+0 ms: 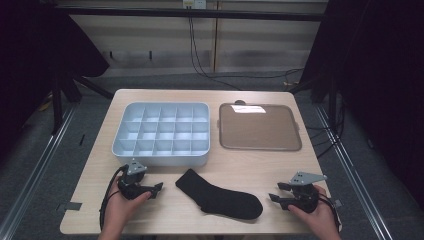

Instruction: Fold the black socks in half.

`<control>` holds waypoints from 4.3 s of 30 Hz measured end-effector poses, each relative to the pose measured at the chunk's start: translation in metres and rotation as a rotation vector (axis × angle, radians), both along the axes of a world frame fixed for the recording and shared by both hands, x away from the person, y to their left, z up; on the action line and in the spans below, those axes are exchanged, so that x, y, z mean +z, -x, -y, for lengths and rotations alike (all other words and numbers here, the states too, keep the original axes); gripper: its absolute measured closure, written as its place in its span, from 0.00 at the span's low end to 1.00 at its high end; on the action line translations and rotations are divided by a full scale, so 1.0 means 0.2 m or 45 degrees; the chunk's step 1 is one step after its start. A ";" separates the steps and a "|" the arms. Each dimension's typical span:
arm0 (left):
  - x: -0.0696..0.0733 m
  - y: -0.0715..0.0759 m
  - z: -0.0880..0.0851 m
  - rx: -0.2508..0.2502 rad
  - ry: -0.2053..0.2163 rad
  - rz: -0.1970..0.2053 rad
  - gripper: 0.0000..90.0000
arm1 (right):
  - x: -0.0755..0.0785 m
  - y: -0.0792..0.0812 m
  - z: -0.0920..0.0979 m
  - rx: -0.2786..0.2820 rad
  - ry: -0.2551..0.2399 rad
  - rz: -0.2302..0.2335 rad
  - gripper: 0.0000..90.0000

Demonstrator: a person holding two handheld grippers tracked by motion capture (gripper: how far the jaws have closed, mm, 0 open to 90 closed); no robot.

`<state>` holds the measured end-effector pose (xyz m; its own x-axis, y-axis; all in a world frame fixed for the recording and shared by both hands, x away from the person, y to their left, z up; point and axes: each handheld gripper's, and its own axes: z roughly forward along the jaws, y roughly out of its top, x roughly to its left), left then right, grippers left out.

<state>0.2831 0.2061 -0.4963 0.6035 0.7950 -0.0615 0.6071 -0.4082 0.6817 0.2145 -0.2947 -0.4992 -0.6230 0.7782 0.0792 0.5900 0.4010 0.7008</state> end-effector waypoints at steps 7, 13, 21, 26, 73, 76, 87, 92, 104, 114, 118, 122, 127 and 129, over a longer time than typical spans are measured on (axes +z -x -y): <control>0.09 0.00 0.12 -0.092 0.055 -0.009 0.32 | 0.00 0.05 0.01 0.064 -0.036 -0.029 0.60; 0.12 -0.03 0.26 -0.147 0.055 -0.016 0.40 | 0.01 0.14 -0.04 0.162 0.020 0.000 0.74; 0.09 -0.08 0.35 -0.107 0.002 -0.062 0.46 | 0.01 0.22 -0.06 0.196 0.027 -0.015 0.88; 0.07 -0.08 0.37 -0.118 -0.012 -0.093 0.48 | 0.02 0.24 -0.07 0.220 0.024 -0.032 0.90; 0.21 -0.05 0.39 -0.158 0.052 -0.163 0.91 | 0.01 0.18 -0.21 0.310 -0.022 -0.059 0.89; 0.22 -0.04 0.39 -0.162 0.046 -0.158 0.91 | 0.01 0.18 -0.22 0.313 -0.024 -0.057 0.89; 0.29 -0.03 0.41 -0.191 0.074 -0.136 0.91 | 0.01 0.17 -0.24 0.304 -0.047 -0.060 0.89; 0.32 -0.02 0.42 -0.210 0.074 -0.122 0.91 | 0.00 0.16 -0.26 0.300 -0.053 -0.059 0.89; 0.38 0.01 0.48 -0.259 0.069 -0.087 0.91 | 0.00 0.15 -0.28 0.283 -0.065 -0.057 0.88; 0.40 0.01 0.53 -0.287 0.068 -0.089 0.91 | 0.00 0.14 -0.31 0.252 -0.063 -0.046 0.90; 0.41 0.01 0.53 -0.290 0.081 -0.084 0.91 | -0.01 0.13 -0.32 0.243 -0.075 -0.050 0.90; 0.42 0.02 0.54 -0.298 0.092 -0.084 0.91 | -0.01 0.12 -0.34 0.238 -0.085 -0.044 0.89; 0.42 0.04 0.56 -0.319 0.100 -0.079 0.91 | -0.01 0.11 -0.37 0.248 -0.086 -0.035 0.89; 0.42 0.04 0.57 -0.325 0.095 -0.077 0.91 | -0.01 0.11 -0.38 0.247 -0.091 -0.035 0.89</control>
